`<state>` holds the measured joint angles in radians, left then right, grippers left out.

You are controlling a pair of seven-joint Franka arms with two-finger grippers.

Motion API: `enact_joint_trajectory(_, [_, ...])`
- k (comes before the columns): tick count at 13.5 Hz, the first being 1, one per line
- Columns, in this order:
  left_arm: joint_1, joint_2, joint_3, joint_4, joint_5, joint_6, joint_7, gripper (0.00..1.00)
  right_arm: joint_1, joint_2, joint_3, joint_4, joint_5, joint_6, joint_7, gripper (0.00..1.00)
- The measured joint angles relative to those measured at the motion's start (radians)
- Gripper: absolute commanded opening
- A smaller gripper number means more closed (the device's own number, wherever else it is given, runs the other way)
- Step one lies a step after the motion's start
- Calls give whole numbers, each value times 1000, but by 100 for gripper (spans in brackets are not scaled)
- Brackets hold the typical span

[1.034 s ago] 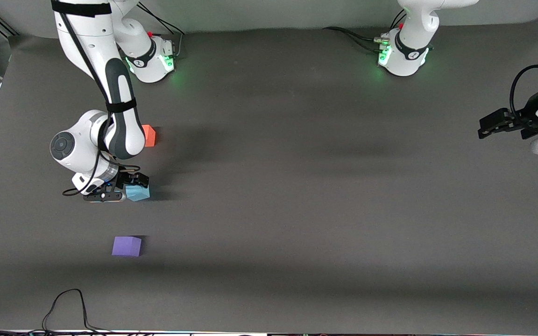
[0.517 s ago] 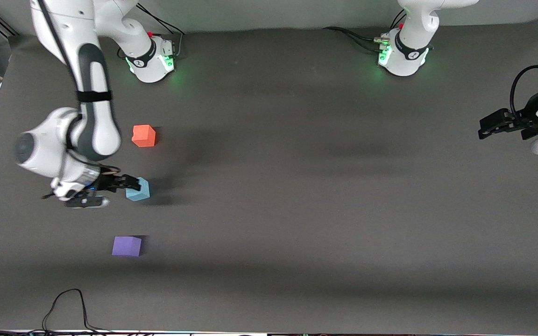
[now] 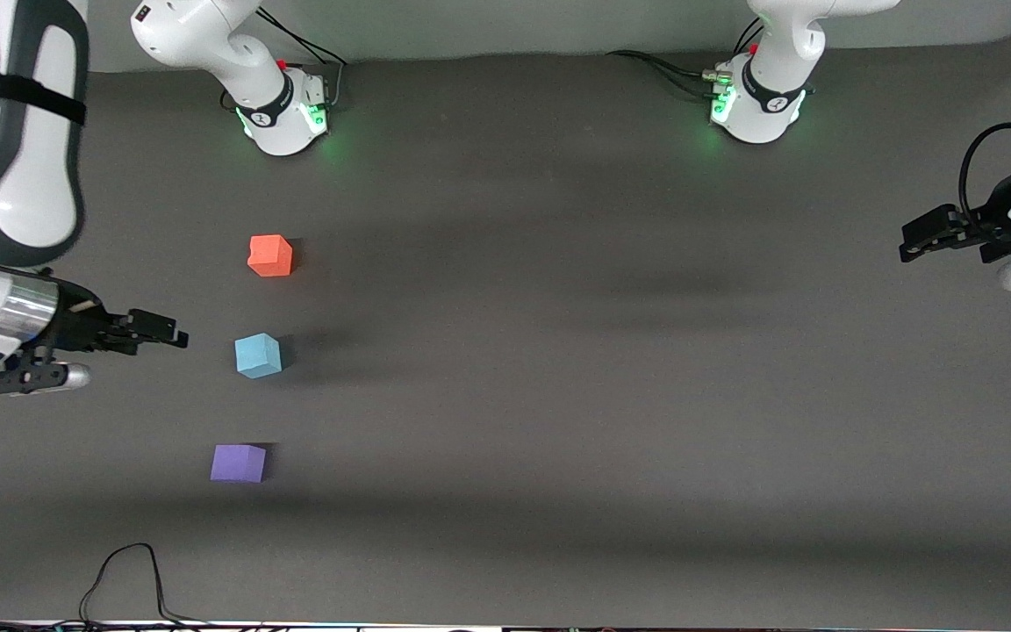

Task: Place blue block between orange and purple blocks

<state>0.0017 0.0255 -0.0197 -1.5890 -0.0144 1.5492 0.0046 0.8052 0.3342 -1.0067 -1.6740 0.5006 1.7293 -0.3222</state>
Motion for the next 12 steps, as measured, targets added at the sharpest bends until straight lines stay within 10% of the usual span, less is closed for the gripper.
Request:
enact_joint_trajectory(6, [0, 0, 0, 0, 0, 0, 0, 100, -528, -270, 707, 22, -330, -63, 281, 100])
enact_joint_trajectory(9, [0, 0, 0, 0, 0, 0, 0, 100, -719, -357, 890, -94, -373, -34, 281, 100])
enact_joint_trajectory(12, [0, 0, 0, 0, 0, 1, 0, 100, -743, -402, 936, -144, -401, -14, 281, 100])
